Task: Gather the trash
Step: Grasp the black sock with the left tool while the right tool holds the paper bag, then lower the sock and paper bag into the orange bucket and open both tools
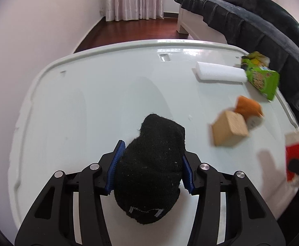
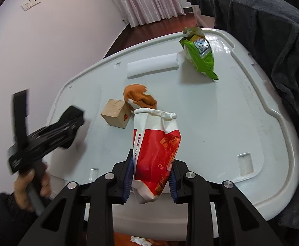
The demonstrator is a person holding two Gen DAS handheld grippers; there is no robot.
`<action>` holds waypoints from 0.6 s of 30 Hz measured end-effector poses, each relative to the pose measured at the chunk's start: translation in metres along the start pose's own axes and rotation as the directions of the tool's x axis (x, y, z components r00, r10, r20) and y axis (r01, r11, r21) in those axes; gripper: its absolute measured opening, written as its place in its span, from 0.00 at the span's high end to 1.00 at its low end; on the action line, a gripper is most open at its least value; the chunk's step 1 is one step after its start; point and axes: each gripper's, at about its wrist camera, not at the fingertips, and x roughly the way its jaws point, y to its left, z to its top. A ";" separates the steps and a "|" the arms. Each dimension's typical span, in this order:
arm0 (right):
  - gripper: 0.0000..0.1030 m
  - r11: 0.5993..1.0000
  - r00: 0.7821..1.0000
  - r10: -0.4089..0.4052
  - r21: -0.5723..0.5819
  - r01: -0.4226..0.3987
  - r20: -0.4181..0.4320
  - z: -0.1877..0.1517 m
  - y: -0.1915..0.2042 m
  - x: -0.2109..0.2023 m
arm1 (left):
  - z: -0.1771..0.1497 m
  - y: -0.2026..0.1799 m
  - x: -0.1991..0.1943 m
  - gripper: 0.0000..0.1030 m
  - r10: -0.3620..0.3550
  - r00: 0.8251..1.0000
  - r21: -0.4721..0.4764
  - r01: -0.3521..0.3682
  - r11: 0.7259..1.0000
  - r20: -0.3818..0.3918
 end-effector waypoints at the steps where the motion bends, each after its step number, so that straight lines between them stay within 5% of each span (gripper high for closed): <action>1: 0.72 1.000 1.000 -0.006 -0.001 0.006 0.002 -0.001 -0.001 0.000 | -0.005 -0.002 -0.009 0.53 0.011 1.000 0.004 -0.011 1.000 0.007; 11: 0.72 0.990 0.993 -0.053 -0.128 0.066 0.104 -0.017 0.013 -0.022 | -0.062 -0.013 -0.087 0.53 -0.004 0.999 -0.080 0.008 0.997 0.054; 18: 0.72 0.991 0.992 0.044 -0.134 -0.028 0.118 -0.065 0.024 -0.053 | -0.109 -0.021 -0.129 0.53 -0.072 0.995 -0.090 0.078 0.993 0.066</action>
